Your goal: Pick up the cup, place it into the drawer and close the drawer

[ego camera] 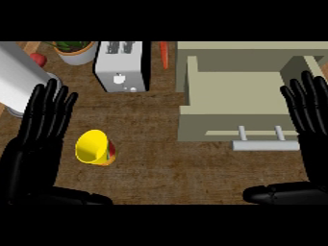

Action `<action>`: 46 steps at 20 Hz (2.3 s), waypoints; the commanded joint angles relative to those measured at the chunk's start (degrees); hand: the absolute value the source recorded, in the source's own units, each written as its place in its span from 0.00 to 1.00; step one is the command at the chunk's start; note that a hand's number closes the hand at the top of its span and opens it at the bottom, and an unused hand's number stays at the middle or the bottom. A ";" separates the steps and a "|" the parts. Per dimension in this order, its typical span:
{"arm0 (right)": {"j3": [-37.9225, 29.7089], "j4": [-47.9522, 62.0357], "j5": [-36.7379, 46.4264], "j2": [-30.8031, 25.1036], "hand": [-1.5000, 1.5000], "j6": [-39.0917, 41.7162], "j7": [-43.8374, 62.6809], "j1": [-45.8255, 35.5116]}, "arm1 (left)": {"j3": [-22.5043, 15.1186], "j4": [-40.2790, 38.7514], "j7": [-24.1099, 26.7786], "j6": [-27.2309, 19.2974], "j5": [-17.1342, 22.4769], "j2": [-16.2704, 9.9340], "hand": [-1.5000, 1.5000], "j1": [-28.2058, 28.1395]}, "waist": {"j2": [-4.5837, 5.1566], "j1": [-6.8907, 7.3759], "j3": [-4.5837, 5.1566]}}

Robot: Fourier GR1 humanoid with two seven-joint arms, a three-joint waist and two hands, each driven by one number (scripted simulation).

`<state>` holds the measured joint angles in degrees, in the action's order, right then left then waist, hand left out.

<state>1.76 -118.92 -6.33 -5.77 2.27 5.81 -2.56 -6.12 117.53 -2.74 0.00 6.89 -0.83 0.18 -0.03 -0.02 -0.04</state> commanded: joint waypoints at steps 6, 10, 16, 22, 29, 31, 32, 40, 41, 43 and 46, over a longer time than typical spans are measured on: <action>-0.22 -0.68 0.06 1.44 0.00 1.37 -0.62 1.91 | -0.48 -4.97 1.08 -2.20 0.66 0.80 0.00 3.52 | 0.01 -0.08 0.04; -1.43 1.87 0.06 0.96 0.00 1.92 -0.28 -1.22 | 0.50 -7.44 2.57 -2.43 0.07 0.80 0.00 2.68 | 0.02 0.01 0.04; -3.89 -0.47 -1.89 -0.18 0.00 3.40 0.18 0.23 | -0.89 -6.42 2.45 -2.48 -0.44 0.81 0.00 0.37 | 0.00 -0.04 0.04; -3.95 3.66 -1.07 0.40 0.00 3.52 -1.63 -2.10 | 5.47 -7.55 3.06 1.66 4.05 -1.78 0.00 -2.25 | 0.02 0.11 0.04; -0.86 2.61 1.91 2.68 0.00 1.43 -1.02 -1.90 | 5.02 -18.49 6.99 0.03 -0.74 -0.45 0.00 0.09 | 0.06 -0.08 0.04; -1.68 1.38 1.78 1.96 0.00 -0.34 5.18 -6.65 | 3.38 -11.14 7.51 0.05 -1.23 -0.24 0.00 -8.88 | 0.00 0.27 0.05; -4.83 2.45 -1.63 0.61 0.00 3.57 -1.92 -0.98 | 5.71 -17.38 11.87 1.83 0.03 -0.82 0.00 -8.00 | 0.04 0.03 0.04; -2.25 0.45 -0.50 1.68 0.00 2.63 2.74 -2.89 | 8.95 -26.64 16.10 3.80 0.21 -2.25 0.00 -4.23 | 0.01 0.05 0.04; -1.31 0.31 1.57 2.08 0.00 0.71 4.64 -4.65 | 7.79 -26.50 17.93 2.97 -0.84 -0.89 0.00 -6.21 | 0.01 0.11 0.05; -4.52 2.31 -2.25 0.78 0.00 4.08 0.76 -3.33 | 10.44 -33.58 19.40 4.70 0.53 -2.49 0.00 -1.58 | 0.04 -0.01 0.04; -2.22 3.16 1.00 1.85 0.00 1.86 2.52 -5.57 | 10.85 -34.65 21.99 5.99 -0.63 -3.93 0.00 -4.00 | 0.04 0.13 0.05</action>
<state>-1.89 -117.86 -7.63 -4.95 5.36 8.77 -6.42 3.42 86.16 16.66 4.21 6.37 -3.22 -3.30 -0.01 0.00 0.01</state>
